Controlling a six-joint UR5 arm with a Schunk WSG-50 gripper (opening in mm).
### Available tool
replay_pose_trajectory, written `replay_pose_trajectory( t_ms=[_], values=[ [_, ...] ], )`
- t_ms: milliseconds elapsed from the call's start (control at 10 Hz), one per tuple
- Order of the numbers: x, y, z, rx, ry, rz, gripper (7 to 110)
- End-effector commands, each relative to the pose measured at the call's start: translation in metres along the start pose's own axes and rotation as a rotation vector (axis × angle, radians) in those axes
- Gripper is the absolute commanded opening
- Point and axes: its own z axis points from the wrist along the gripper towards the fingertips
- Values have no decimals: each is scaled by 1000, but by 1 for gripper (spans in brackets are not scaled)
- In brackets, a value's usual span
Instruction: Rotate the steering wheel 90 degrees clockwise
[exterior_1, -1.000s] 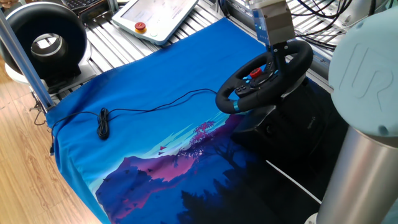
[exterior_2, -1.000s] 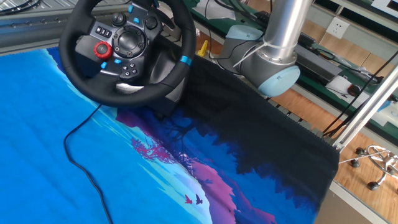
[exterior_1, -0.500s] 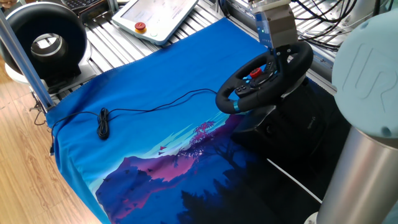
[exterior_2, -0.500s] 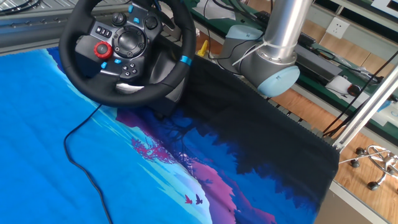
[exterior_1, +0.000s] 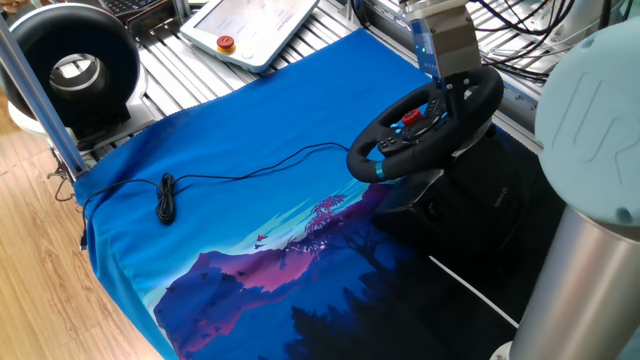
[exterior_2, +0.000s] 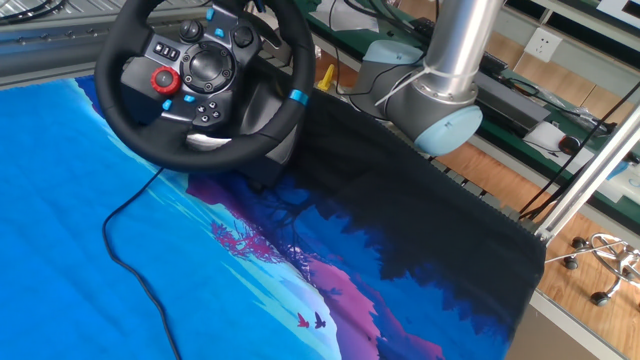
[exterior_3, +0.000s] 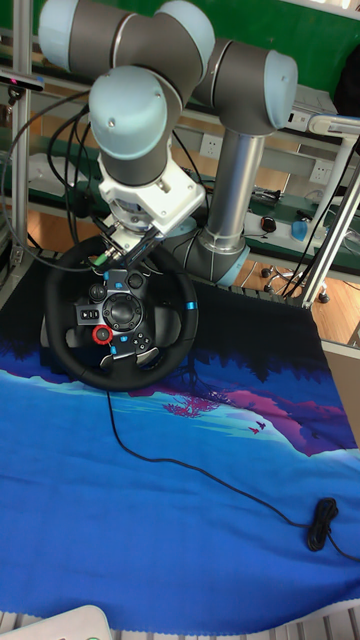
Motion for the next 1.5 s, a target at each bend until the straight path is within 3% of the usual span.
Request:
replay_pose_trajectory(
  t_ms=[0,400,500,1000,1100,1400],
  values=[
    [-3,1,5,-8,-21,-24,44],
    [-9,9,12,-38,-35,-41,44],
    [-13,10,17,-48,-46,-50,66],
    [-3,10,25,-44,-32,-18,66],
    [-3,11,25,-44,-31,-9,44],
    [-1,12,26,-34,-27,29,44]
  ],
)
